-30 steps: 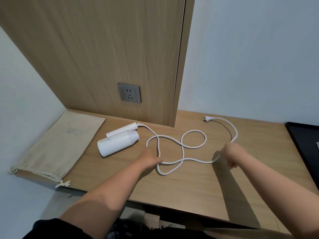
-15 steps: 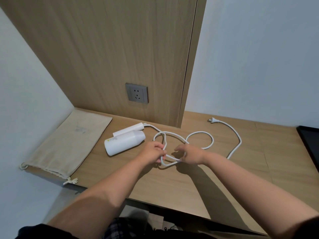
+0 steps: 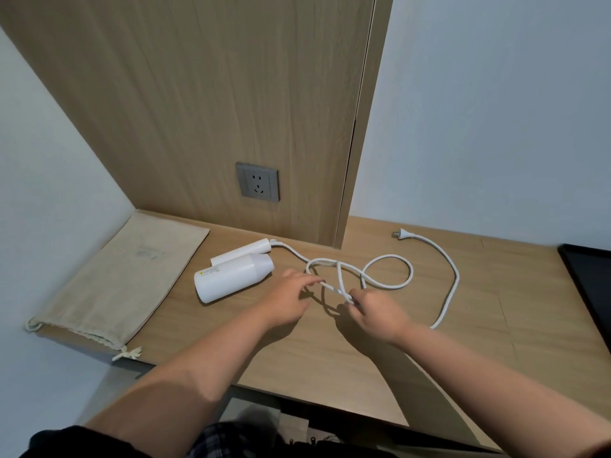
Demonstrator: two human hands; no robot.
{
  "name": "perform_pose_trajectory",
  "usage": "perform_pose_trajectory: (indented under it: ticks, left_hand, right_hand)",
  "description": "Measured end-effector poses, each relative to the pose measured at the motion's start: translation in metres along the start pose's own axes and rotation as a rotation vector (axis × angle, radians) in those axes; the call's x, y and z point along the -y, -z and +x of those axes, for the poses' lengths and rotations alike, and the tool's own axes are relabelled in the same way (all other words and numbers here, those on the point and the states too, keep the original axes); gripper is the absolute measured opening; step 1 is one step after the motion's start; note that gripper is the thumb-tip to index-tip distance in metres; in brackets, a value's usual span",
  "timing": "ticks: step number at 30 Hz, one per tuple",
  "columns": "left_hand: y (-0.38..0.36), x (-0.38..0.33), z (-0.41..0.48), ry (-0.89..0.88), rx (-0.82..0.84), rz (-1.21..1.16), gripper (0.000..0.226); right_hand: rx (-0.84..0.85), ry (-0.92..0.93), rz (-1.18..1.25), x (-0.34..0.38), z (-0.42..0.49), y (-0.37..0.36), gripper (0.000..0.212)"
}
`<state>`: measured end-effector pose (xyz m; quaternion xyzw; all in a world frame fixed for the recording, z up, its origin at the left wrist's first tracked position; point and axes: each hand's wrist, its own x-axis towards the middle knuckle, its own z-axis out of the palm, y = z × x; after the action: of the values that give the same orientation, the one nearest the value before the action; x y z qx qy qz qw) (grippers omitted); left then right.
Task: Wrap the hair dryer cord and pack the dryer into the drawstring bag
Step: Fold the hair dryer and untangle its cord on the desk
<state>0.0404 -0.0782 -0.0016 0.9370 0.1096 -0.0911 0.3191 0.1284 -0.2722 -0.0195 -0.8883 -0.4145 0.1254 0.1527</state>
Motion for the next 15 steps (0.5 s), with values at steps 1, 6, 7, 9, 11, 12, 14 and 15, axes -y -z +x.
perform_pose_trajectory:
  ticks: [1,6,7,9,11,12,14,15]
  left_hand:
    - [-0.001,-0.003,-0.001,-0.051,-0.008,0.095,0.056]
    - [-0.001,-0.017,0.004,-0.179,-0.103,0.298,0.029]
    - [0.001,-0.015,0.004,-0.18,-0.128,0.304,0.022]
    - [0.007,-0.008,0.004,-0.156,-0.2,0.261,0.019]
    - [0.017,0.002,0.002,-0.105,-0.307,0.163,0.018]
    - [0.022,0.008,0.001,-0.064,-0.365,0.096,0.017]
    - [0.033,0.019,-0.001,0.042,-0.464,-0.07,0.015]
    - [0.038,0.023,-0.002,0.102,-0.487,-0.154,0.015]
  right_hand:
    - [-0.01,0.013,0.005,-0.002,-0.002,0.003,0.024]
    - [0.008,0.068,0.065,-0.002,-0.003,0.014,0.031]
    - [0.004,0.041,0.109,-0.002,-0.003,0.017,0.032]
    - [-0.066,-0.093,0.276,-0.006,0.0,0.024,0.034]
    - [-0.186,-0.295,0.447,-0.02,0.005,0.033,0.034]
    - [-0.231,-0.384,0.499,-0.029,0.007,0.037,0.032]
    - [-0.265,-0.507,0.527,-0.046,0.009,0.045,0.028]
    - [-0.256,-0.548,0.525,-0.052,0.009,0.048,0.027]
